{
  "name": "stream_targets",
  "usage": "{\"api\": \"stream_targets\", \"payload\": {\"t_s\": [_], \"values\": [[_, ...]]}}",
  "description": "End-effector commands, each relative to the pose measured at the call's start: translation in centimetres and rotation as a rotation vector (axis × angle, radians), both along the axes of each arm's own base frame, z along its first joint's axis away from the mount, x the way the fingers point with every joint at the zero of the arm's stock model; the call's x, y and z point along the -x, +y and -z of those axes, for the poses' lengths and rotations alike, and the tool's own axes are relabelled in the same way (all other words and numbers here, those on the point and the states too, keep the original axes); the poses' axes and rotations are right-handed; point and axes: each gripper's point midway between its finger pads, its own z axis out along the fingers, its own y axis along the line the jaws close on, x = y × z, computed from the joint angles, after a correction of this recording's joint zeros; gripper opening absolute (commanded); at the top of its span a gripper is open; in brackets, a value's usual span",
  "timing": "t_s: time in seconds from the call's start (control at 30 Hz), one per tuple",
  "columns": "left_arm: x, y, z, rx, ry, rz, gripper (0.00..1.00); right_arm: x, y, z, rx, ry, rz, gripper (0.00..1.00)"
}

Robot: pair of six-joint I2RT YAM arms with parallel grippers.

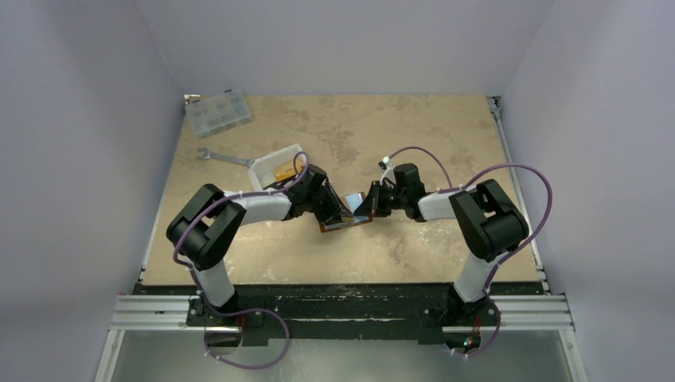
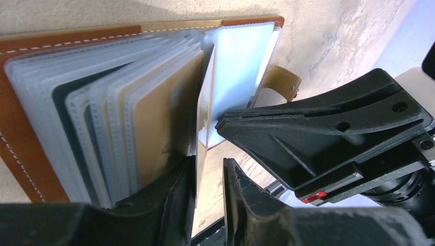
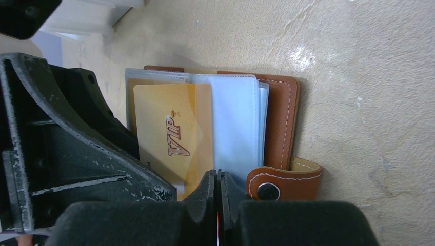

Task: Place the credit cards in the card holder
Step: Insert the credit card into the card holder.

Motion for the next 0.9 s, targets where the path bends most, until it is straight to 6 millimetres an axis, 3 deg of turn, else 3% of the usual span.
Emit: {"api": "stream_targets", "payload": {"t_s": [0.0,0.23,0.53,0.87], "values": [[2.8,4.5,3.8,-0.239,0.097,0.019,0.32,0.6,-1.0,1.2,0.064,0.019,0.009,0.0],[3.1,4.7,3.5,-0.251,0.109,0.039,0.39,0.6,-1.0,1.2,0.06,0.019,0.003,0.0],[3.2,5.3,3.1,-0.263,0.104,0.026,0.4,0.7,-0.9,1.3,0.059,0.019,-0.003,0.0],[2.8,6.0,3.0,-0.215,0.095,-0.024,0.26,0.8,-0.9,1.3,0.061,0.017,-0.004,0.0]]}}
